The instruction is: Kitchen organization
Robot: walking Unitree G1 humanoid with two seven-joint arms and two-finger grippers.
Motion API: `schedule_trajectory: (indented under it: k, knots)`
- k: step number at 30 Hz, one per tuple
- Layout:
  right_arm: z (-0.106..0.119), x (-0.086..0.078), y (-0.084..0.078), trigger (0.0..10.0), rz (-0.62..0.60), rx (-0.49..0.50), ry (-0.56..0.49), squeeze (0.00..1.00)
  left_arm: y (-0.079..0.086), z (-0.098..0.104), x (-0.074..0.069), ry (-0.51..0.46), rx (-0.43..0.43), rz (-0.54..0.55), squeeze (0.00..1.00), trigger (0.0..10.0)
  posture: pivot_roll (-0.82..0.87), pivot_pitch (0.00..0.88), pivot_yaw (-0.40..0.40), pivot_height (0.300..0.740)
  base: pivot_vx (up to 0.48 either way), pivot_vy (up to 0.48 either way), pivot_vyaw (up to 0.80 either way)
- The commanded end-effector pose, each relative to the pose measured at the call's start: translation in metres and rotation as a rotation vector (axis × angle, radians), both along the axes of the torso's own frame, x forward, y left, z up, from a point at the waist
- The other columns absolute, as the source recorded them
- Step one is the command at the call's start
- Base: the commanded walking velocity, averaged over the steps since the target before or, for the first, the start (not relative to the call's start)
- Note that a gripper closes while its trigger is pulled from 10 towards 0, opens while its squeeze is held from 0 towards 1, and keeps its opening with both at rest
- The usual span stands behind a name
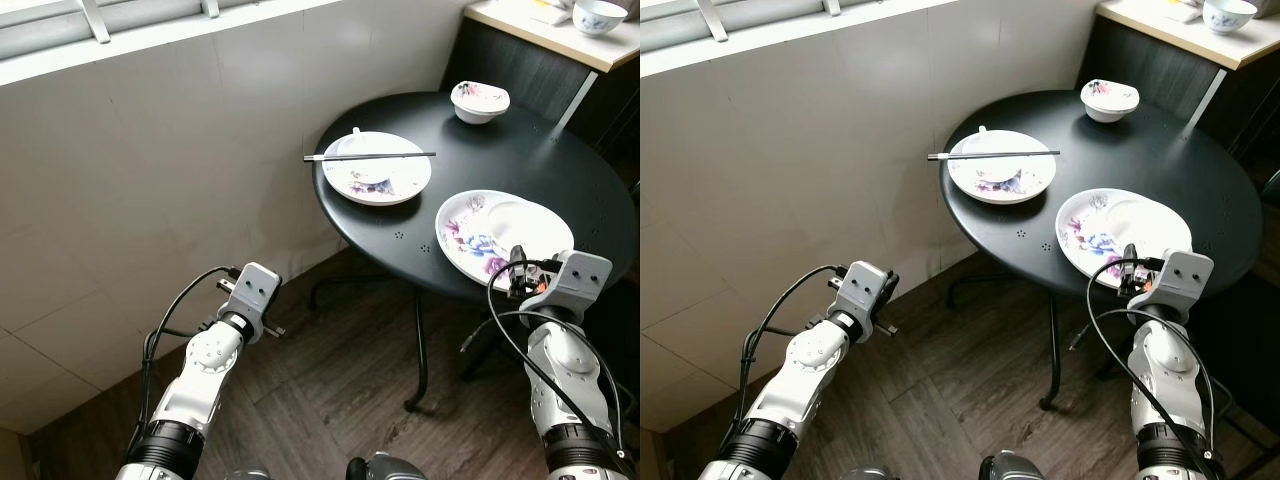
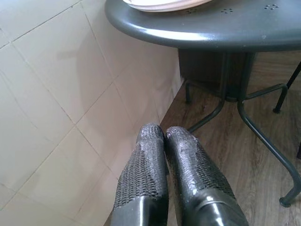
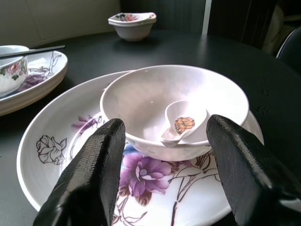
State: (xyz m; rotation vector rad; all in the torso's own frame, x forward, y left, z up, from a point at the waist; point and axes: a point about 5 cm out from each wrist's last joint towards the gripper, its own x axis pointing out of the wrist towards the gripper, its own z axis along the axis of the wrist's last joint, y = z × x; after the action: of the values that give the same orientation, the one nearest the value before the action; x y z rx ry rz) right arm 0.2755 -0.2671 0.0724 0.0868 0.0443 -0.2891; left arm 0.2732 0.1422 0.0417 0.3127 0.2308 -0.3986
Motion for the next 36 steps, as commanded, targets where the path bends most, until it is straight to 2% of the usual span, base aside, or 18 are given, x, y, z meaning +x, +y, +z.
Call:
schedule_trajectory:
  k: [1, 8, 21, 22, 23, 24, 25, 27, 28, 34, 35, 36]
  knots:
    - [0.002, 0.002, -0.006, 10.0, -0.011, 0.019, 0.0, 0.0, 0.0, -0.002, -0.001, 0.005, 0.004, -0.001, 0.0, 10.0, 0.12, 0.0, -0.027, 0.74, 0.0, 0.0, 0.0]
    - [0.002, 0.006, -0.01, 10.0, 0.012, 0.012, 0.002, 0.0, 0.0, -0.002, 0.0, 0.005, 0.003, 0.0, 0.0, 10.0, 0.12, 0.0, -0.028, 0.74, 0.0, 0.0, 0.0]
    - [-0.007, 0.008, -0.018, 10.0, -0.021, 0.055, 0.047, 0.0, 0.001, -0.002, 0.0, 0.005, 0.006, 0.002, 0.0, 10.0, 0.13, 0.0, -0.029, 0.74, 0.0, 0.0, 0.0]
    - [-0.008, 0.008, -0.018, 9.4, -0.022, 0.056, 0.052, 0.0, 0.001, -0.002, 0.0, 0.005, 0.006, 0.001, 0.0, 10.0, 0.13, 0.0, -0.027, 0.74, 0.0, 0.0, 0.0]
    - [-0.009, 0.008, -0.018, 3.5, -0.024, 0.058, 0.058, 0.0, 0.001, -0.002, 0.0, 0.006, 0.007, 0.0, 0.0, 10.0, 0.13, 0.0, -0.027, 0.74, 0.0, 0.0, 0.0]
    - [-0.01, 0.008, -0.018, 2.3, -0.025, 0.059, 0.06, 0.0, 0.001, -0.002, 0.0, 0.006, 0.007, 0.0, 0.0, 10.0, 0.13, 0.0, -0.027, 0.74, 0.0, 0.0, 0.0]
    - [-0.01, 0.008, -0.018, 2.3, -0.025, 0.059, 0.06, 0.0, 0.001, -0.002, 0.0, 0.006, 0.007, 0.0, 0.0, 10.0, 0.13, 0.0, -0.027, 0.74, 0.0, 0.0, 0.0]
    - [-0.01, 0.008, -0.018, 0.5, -0.027, 0.063, 0.063, 0.0, 0.001, -0.002, 0.0, 0.006, 0.007, 0.0, 0.0, 10.0, 0.13, 0.0, -0.027, 0.74, 0.0, 0.0, 0.0]
    - [-0.01, 0.008, -0.018, 0.0, -0.028, 0.062, 0.064, 0.0, 0.001, -0.002, 0.0, 0.006, 0.007, 0.0, 0.0, 10.0, 0.13, 0.0, -0.027, 0.74, 0.0, 0.0, 0.0]
    - [-0.01, 0.009, -0.019, 0.0, -0.031, 0.058, 0.063, 0.0, 0.001, -0.002, 0.0, 0.007, 0.007, 0.001, 0.0, 10.0, 0.13, 0.0, -0.028, 0.74, 0.0, 0.0, 0.0]
    - [-0.009, 0.009, -0.019, 3.1, -0.032, 0.051, 0.061, 0.0, 0.001, -0.002, 0.0, 0.007, 0.007, 0.001, 0.0, 10.0, 0.13, 0.0, -0.029, 0.74, 0.0, 0.0, 0.0]
    - [-0.009, 0.01, -0.019, 4.9, -0.033, 0.048, 0.059, 0.0, 0.001, -0.002, 0.0, 0.007, 0.006, 0.0, 0.0, 10.0, 0.13, 0.0, -0.029, 0.74, 0.0, 0.0, 0.0]
